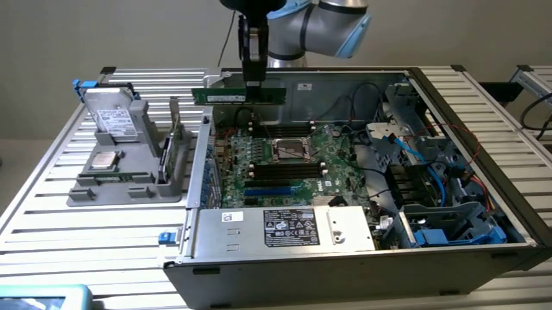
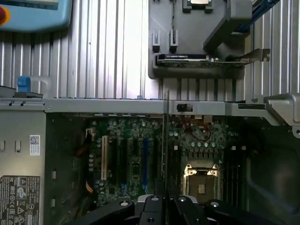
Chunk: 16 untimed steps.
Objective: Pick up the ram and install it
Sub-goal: 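Pick up the ram and move it above insertion slot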
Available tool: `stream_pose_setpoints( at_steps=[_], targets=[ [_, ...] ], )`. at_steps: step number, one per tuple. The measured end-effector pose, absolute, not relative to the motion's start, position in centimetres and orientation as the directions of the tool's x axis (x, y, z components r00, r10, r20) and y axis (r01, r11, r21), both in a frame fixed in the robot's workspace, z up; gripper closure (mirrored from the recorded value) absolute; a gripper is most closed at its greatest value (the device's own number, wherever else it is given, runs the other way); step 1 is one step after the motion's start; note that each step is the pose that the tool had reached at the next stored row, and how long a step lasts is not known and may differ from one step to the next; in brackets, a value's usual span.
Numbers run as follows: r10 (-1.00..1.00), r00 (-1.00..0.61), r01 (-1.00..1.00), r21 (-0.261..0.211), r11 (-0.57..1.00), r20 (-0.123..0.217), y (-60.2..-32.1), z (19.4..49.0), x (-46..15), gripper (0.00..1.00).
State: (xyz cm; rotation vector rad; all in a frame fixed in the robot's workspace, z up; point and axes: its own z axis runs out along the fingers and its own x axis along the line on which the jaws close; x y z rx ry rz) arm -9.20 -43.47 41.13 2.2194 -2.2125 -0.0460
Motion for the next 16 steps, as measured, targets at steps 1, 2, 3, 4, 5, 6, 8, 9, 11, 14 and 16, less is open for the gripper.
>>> stream_pose_setpoints(
  at_steps=[1,2,3,4,5,6,8,9,11,14,16],
  targets=[
    [-1.0,0.003,-1.0,0.026,-0.003,-0.016,-43.5,41.1,-8.8,0.86],
    [-1.0,0.003,-1.0,0.026,-0.003,-0.016,-43.5,41.1,-8.3,0.86],
    [-1.0,0.003,-1.0,0.026,-0.003,-0.016,-43.5,41.0,-7.8,0.86],
    [-1.0,0.003,-1.0,0.026,-0.003,-0.016,-43.5,41.0,-7.4,0.86],
    [-1.0,0.003,-1.0,0.026,-0.003,-0.016,-43.4,40.9,-6.9,0.86],
    [-1.0,0.003,-1.0,0.026,-0.003,-0.016,-43.4,40.8,-6.5,0.86],
    [-1.0,0.003,-1.0,0.026,-0.003,-0.016,-43.3,40.7,-5.6,0.86],
    [-1.0,0.003,-1.0,0.026,-0.003,-0.016,-43.2,40.6,-5.1,0.86],
    [-1.0,0.003,-1.0,0.026,-0.003,-0.016,-43.0,40.5,-4.5,0.86],
    [-1.0,0.003,-1.0,0.025,-0.003,-0.015,-42.5,40.4,-3.7,0.86],
    [-1.0,0.003,-1.0,0.023,-0.003,-0.016,-42.1,40.3,-3.5,0.86]
  ],
)
